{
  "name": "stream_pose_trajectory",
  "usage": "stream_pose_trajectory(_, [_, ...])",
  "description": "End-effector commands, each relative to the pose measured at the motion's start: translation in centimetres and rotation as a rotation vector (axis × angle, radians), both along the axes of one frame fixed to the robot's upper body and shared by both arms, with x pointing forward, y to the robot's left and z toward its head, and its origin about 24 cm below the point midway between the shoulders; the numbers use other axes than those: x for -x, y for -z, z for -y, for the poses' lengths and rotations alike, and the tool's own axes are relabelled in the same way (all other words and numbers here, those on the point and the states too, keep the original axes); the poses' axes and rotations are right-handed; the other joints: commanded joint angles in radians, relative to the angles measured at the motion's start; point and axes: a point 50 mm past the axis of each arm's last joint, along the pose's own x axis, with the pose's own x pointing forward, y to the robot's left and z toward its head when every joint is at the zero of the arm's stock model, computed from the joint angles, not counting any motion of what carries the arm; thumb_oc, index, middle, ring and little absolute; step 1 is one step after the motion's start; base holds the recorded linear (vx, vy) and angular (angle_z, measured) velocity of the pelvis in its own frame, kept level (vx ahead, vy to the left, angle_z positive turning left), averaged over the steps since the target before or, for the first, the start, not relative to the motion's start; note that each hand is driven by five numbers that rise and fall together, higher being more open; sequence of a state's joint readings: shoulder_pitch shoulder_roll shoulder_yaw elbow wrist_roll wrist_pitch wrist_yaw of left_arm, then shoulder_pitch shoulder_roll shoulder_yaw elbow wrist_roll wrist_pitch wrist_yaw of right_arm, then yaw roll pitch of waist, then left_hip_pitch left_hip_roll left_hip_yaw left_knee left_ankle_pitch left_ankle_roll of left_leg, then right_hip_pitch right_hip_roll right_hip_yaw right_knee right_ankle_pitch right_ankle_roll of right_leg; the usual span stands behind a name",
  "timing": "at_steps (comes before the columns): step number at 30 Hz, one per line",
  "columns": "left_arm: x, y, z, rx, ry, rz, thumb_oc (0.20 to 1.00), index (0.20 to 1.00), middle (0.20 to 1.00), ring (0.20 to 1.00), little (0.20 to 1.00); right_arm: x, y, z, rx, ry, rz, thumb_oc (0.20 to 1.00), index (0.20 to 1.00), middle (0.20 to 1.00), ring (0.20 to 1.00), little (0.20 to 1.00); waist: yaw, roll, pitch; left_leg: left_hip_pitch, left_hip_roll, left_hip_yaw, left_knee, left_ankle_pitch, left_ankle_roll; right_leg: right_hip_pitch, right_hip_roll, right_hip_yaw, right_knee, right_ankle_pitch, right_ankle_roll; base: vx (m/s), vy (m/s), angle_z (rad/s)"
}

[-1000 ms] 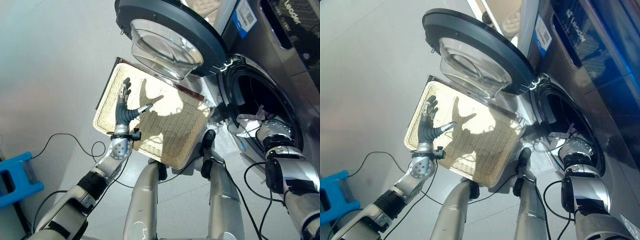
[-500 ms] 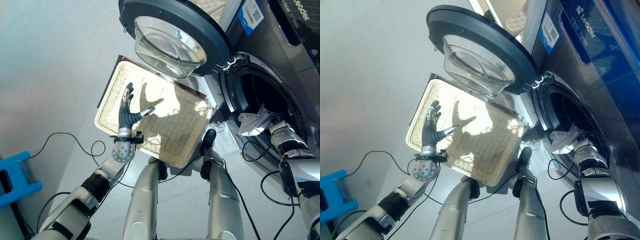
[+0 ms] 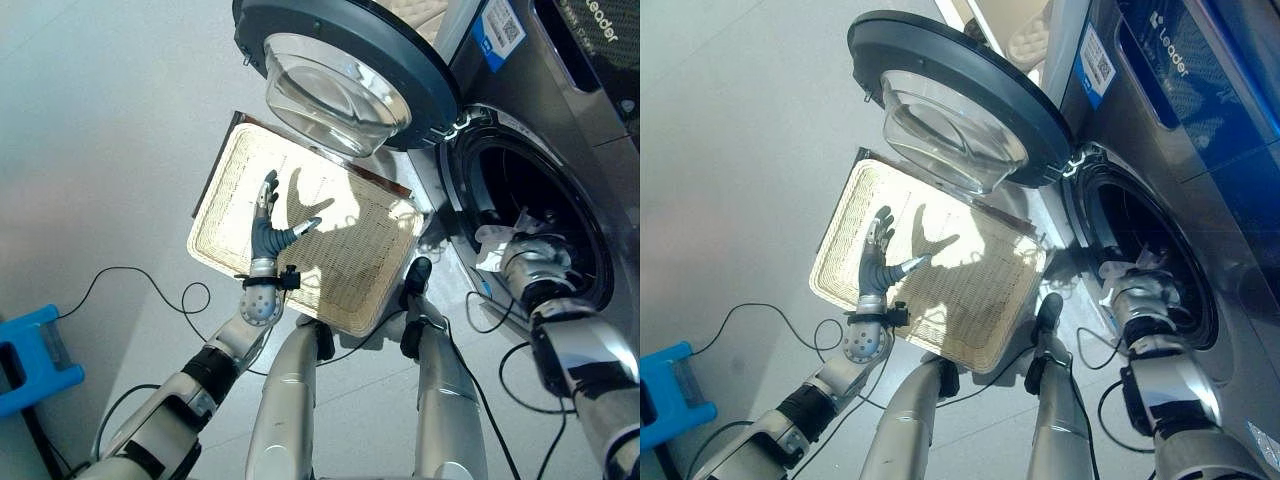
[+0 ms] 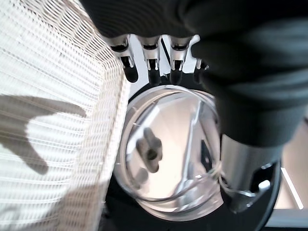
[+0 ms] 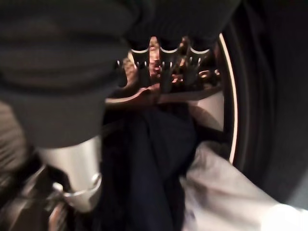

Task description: Put the clothes into the washing machine.

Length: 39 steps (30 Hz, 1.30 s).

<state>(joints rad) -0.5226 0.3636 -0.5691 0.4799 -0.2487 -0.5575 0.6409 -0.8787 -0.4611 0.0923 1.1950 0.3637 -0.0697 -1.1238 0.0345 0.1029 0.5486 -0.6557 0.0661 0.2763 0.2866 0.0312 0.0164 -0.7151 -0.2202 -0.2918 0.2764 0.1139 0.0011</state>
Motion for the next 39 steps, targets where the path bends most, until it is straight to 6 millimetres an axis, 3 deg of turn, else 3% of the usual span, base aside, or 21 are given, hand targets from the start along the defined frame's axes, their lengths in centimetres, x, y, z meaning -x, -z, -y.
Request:
stream_pose_trajectory(1, [0.4, -0.6, 1.0, 0.015, 0.013, 0.083, 1.0, 1.0, 1.0, 1.0, 1.0, -0.2, -1.3, -0.1, 0.255, -0.091, -0.012, 1.0, 1.0, 1.0, 1.0, 1.0, -0.003, 0.038, -0.029, 0.007, -0.014, 0.007, 0.044, -0.09, -0.07, -0.003, -0.024, -0.029, 0.109, -0.092, 0.126, 0.0, 0.0, 0.0])
stream_pose_trajectory(8, [0.3, 1.1, -0.1, -0.016, -0.043, 0.025, 1.0, 1.0, 1.0, 1.0, 1.0, -0.6, 1.7, -4.5, 0.461, -0.396, -0.183, 1.0, 1.0, 1.0, 1.0, 1.0, -0.011, 0.007, -0.029, 0.012, -0.007, 0.018, 0.034, -0.08, -0.071, 0.009, -0.018, -0.036, 0.094, -0.09, 0.126, 0.0, 0.006, 0.01])
stream_pose_trajectory(17, [0.2, 2.2, -0.6, -0.042, -0.06, -0.006, 1.0, 1.0, 1.0, 1.0, 1.0, -0.4, 3.7, -6.7, 0.667, -0.542, -0.341, 1.0, 1.0, 1.0, 1.0, 1.0, -0.002, -0.016, -0.029, 0.054, 0.006, 0.016, 0.011, -0.072, -0.076, 0.056, -0.021, -0.051, 0.08, -0.093, 0.13, 0.0, 0.0, 0.0])
stream_pose_trajectory(23, [0.0, 4.1, -1.2, -0.124, -0.086, -0.097, 1.0, 1.0, 1.0, 1.0, 1.0, 0.1, 5.7, -7.3, 0.778, -0.629, -0.525, 1.0, 1.0, 1.0, 1.0, 1.0, 0.007, -0.036, -0.029, 0.132, 0.012, 0.012, -0.017, -0.068, -0.08, 0.137, -0.022, -0.066, 0.064, -0.103, 0.135, 0.01, -0.026, 0.04])
stream_pose_trajectory(29, [1.2, 8.9, -4.0, -0.225, -0.153, -0.329, 1.0, 1.0, 1.0, 1.0, 1.0, 2.7, 10.1, -7.5, 0.77, -0.708, -0.76, 1.0, 1.0, 1.0, 1.0, 1.0, 0.009, -0.071, -0.029, 0.294, 0.02, 0.011, -0.062, -0.06, -0.088, 0.32, -0.008, -0.077, -0.015, -0.102, 0.131, 0.02, -0.042, 0.04])
stream_pose_trajectory(31, [2.3, 11.1, -4.9, -0.265, -0.162, -0.438, 1.0, 1.0, 1.0, 1.0, 1.0, 4.5, 12.4, -7.2, 0.723, -0.738, -0.858, 1.0, 1.0, 1.0, 1.0, 1.0, 0.007, -0.086, -0.029, 0.388, 0.019, 0.002, -0.094, -0.053, -0.095, 0.427, 0.013, -0.065, -0.063, -0.1, 0.129, 0.09, -0.048, 0.01])
stream_pose_trajectory(36, [4.4, 14.1, -5.8, -0.298, -0.175, -0.578, 1.0, 1.0, 1.0, 1.0, 1.0, 7.1, 15.0, -6.7, 0.649, -0.775, -0.951, 1.0, 1.0, 1.0, 1.0, 1.0, 0.002, -0.103, -0.094, 0.468, 0.013, -0.006, -0.154, -0.037, -0.101, 0.518, 0.038, -0.047, -0.126, -0.097, 0.127, 0.11, -0.025, -0.04])
stream_pose_trajectory(37, [5.9, 15.7, -6.2, -0.31, -0.173, -0.657, 1.0, 1.0, 1.0, 1.0, 1.0, 8.6, 16.4, -6.4, 0.616, -0.798, -1.001, 1.0, 1.0, 1.0, 1.0, 1.0, -0.002, -0.111, -0.145, 0.52, 0.009, -0.013, -0.19, -0.027, -0.104, 0.576, 0.052, -0.031, -0.167, -0.095, 0.124, 0.12, -0.02, -0.01])
stream_pose_trajectory(39, [6.4, 16.2, -6.2, -0.309, -0.172, -0.682, 1.0, 1.0, 1.0, 1.0, 1.0, 9.1, 16.8, -6.4, 0.606, -0.807, -1.013, 1.0, 1.0, 1.0, 1.0, 1.0, -0.003, -0.114, -0.161, 0.536, 0.008, -0.015, -0.202, -0.025, -0.103, 0.594, 0.055, -0.026, -0.178, -0.094, 0.124, 0.16, -0.029, -0.06])
